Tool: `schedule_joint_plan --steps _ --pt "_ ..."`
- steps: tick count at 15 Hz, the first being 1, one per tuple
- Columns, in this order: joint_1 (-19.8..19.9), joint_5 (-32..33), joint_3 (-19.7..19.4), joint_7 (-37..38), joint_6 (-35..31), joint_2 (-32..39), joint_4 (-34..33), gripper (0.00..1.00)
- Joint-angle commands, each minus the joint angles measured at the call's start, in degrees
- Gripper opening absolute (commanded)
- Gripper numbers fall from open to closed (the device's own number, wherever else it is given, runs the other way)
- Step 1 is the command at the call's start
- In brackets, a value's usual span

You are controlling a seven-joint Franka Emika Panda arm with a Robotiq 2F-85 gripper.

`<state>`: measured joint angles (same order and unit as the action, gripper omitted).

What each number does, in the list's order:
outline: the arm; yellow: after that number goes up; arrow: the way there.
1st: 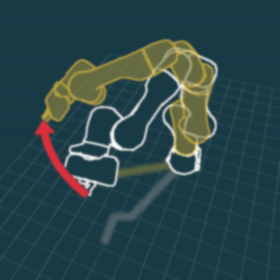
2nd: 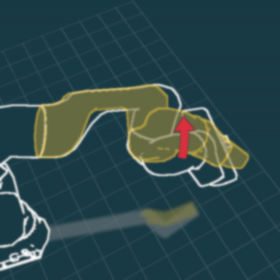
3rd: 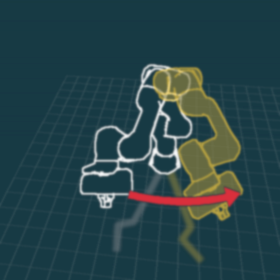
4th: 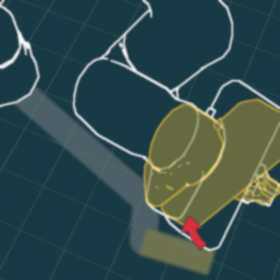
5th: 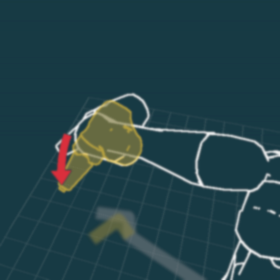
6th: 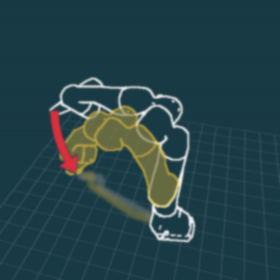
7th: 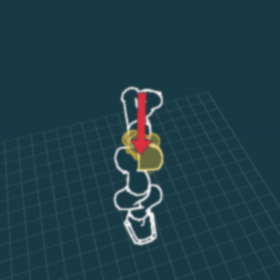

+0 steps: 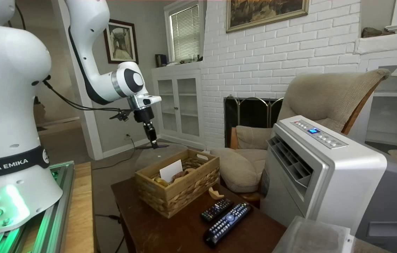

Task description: Remove the black pen from the wooden box, put it on the table, remove the wooden chip from the wooden box and put it on the table

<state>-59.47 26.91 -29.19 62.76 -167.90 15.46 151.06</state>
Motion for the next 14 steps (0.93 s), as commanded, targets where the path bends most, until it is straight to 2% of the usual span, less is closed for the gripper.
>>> schedule_joint_plan --steps 1,4,5,8,14 --pt "-0.29 0.04 -0.10 0.08 -0.06 0.00 0.06 0.15" --pt "-0.30 0.15 -0.45 0.08 -0.17 0.00 0.09 0.15" --pt "0.70 -0.37 0.59 -1.62 -1.73 0.13 0.21 0.04" --pt "-1.30 3.21 -0.08 -3.19 -6.65 2.02 -0.23 0.04" --pt "-0.10 2.56 4.30 -7.13 -15.33 9.60 -1.71 0.04"
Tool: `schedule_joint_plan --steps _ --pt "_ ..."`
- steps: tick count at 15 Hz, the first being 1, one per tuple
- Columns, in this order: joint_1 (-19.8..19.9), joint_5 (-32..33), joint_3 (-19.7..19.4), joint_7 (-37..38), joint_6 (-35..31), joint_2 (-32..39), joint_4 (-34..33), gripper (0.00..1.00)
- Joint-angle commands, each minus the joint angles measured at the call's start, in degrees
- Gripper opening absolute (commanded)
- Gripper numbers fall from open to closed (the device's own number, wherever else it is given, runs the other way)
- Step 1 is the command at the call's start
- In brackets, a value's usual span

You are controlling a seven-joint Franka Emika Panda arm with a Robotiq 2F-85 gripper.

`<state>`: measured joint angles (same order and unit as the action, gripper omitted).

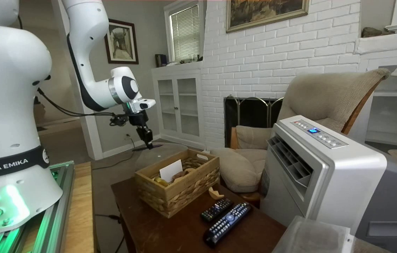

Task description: Remove the black pen from the wooden box, put it on the table, remove the wooden chip from the wooden box and put it on the table

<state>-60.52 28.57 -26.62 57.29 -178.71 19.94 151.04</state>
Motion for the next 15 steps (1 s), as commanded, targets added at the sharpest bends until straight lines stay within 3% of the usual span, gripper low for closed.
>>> schedule_joint_plan --steps 1,6,7,11,15 --pt "0.51 1.06 1.64 -1.78 -5.71 6.79 -2.33 0.04" --pt "-0.90 0.78 1.09 -3.91 -12.50 16.47 -6.84 0.04" --pt "-0.66 -11.01 3.51 -14.18 -13.54 17.69 -6.55 0.04" --pt "5.18 -23.37 11.77 -27.26 -12.76 21.38 -9.54 0.04" --pt "8.82 -31.33 16.58 -36.41 -11.94 24.18 -12.31 0.04"
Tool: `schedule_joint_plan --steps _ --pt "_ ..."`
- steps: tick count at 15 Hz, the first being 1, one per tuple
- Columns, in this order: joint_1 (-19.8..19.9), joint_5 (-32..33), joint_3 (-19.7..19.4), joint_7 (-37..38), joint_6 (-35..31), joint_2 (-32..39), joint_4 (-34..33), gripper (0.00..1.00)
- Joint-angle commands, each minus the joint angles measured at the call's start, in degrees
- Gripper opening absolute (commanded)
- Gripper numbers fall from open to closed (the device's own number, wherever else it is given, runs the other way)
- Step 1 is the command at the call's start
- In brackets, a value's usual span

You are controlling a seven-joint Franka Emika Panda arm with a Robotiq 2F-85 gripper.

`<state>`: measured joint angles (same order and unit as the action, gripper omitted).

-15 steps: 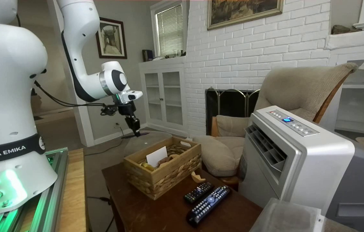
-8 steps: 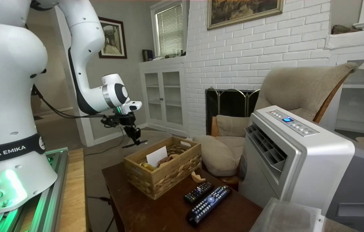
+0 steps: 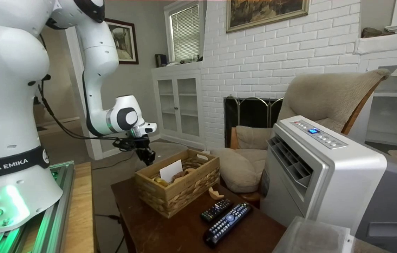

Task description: Remove the black pen from the wooden box, put it on the table, remove the wooden chip from the wooden box and put it on the table

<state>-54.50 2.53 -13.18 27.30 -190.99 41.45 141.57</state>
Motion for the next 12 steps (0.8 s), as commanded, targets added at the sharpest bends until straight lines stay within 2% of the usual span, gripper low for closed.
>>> schedule_joint_plan --steps 1,4,10,11,12 --pt "3.20 -6.62 3.59 -7.70 0.23 3.35 -3.53 0.04" --pt "3.09 -9.47 3.46 -10.20 0.07 4.99 -5.09 0.04" --pt "0.33 -13.71 1.29 -11.57 0.39 8.64 -7.87 0.04" --pt "-0.17 -14.13 0.90 -11.63 0.74 8.91 -8.05 0.20" --pt "-0.42 -14.58 0.76 -11.50 0.89 9.26 -8.30 0.41"
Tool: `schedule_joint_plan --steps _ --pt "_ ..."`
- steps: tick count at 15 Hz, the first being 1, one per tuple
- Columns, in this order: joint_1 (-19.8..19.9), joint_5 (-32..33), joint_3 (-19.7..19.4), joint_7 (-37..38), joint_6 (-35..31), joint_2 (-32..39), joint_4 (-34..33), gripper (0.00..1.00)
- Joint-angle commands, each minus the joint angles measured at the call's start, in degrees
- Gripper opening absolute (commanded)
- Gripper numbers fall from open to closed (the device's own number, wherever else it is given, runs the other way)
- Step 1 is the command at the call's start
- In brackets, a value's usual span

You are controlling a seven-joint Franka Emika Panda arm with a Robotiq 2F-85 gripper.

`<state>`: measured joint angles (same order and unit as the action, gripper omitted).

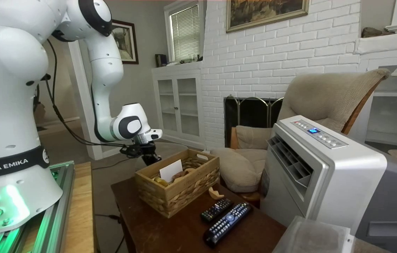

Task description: Remove the black pen from the wooden box, put it on the table, remove the wooden chip from the wooden box and put it on the table

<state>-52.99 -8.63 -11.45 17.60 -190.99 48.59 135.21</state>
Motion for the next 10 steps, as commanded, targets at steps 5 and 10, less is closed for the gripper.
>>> schedule_joint_plan --steps 5,10 --pt "-1.84 -3.94 -0.65 -1.97 1.25 0.19 -0.20 0.74" --pt "0.30 -3.30 0.69 -2.52 3.54 -10.04 7.23 1.00"
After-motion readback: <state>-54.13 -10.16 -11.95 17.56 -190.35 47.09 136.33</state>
